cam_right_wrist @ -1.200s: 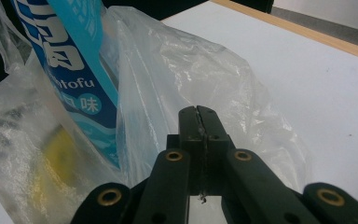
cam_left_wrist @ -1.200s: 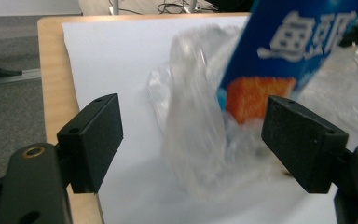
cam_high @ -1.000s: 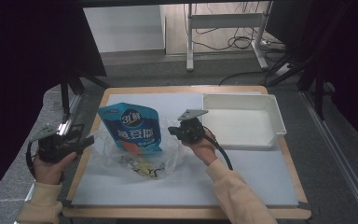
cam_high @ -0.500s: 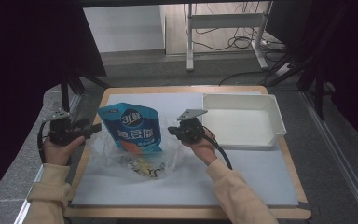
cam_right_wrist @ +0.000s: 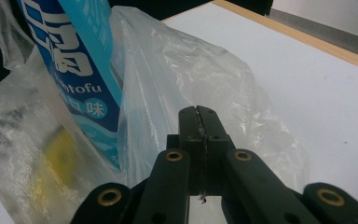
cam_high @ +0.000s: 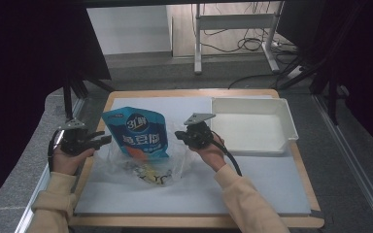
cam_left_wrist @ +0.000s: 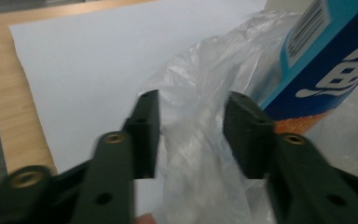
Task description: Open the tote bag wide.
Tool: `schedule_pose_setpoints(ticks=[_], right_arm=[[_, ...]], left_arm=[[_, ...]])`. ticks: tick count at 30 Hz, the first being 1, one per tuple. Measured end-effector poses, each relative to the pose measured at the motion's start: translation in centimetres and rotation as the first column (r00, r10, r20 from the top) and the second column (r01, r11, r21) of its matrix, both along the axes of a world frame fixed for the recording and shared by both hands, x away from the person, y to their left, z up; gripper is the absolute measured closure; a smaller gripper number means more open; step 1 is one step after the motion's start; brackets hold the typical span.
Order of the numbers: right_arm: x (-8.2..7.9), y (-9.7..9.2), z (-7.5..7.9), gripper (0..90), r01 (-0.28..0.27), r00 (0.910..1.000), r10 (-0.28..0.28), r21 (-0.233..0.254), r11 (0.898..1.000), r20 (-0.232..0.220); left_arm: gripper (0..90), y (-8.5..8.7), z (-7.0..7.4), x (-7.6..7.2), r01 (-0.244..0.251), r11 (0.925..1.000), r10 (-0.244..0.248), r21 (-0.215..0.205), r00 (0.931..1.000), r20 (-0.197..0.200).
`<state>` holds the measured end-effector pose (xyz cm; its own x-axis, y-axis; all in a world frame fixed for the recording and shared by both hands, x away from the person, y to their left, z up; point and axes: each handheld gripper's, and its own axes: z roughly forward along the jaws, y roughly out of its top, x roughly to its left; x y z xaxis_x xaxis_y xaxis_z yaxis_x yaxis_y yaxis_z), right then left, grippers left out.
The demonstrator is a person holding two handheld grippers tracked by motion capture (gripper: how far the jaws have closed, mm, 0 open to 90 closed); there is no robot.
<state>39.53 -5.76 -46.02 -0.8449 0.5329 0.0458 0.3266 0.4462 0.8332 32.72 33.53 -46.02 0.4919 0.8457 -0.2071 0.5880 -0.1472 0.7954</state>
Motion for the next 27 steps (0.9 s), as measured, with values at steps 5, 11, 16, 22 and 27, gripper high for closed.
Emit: schedule_pose_setpoints(ticks=[5, 11, 16, 22, 27], right_arm=[[0.0, -0.1, 0.2, 89.1, 0.004, 1.0000, -0.004, 0.005, 1.000, 0.007], [0.1, -0.4, 0.5, 89.1, 0.013, 0.9997, -0.013, 0.015, 1.000, 0.019], [0.1, -0.4, 0.5, 89.2, 0.017, 0.9996, -0.018, 0.017, 1.000, 0.023], [0.3, -0.2, 0.1, 89.1, 0.031, 0.9991, -0.032, 0.017, 0.999, 0.029], [0.7, 0.2, -0.7, 89.1, 0.066, 0.9971, -0.067, 0.012, 0.998, 0.037]], left_arm=[[82.5, 0.0, -0.1, -0.2, 0.005, 0.9997, -0.005, -0.023, 0.9999, 0.014], [87.4, -0.2, -0.2, -0.3, 0.005, 0.9997, -0.005, -0.025, 0.9997, 0.023], [88.1, -0.3, -0.5, -0.3, -0.012, 0.9996, 0.013, -0.027, 0.9996, 0.027], [88.4, -0.2, -1.3, -0.1, -0.031, 0.9992, 0.032, -0.026, 0.9994, 0.016], [88.4, -0.2, -2.4, 0.3, -0.048, 0.9987, 0.048, -0.017, 0.9988, -0.008]])
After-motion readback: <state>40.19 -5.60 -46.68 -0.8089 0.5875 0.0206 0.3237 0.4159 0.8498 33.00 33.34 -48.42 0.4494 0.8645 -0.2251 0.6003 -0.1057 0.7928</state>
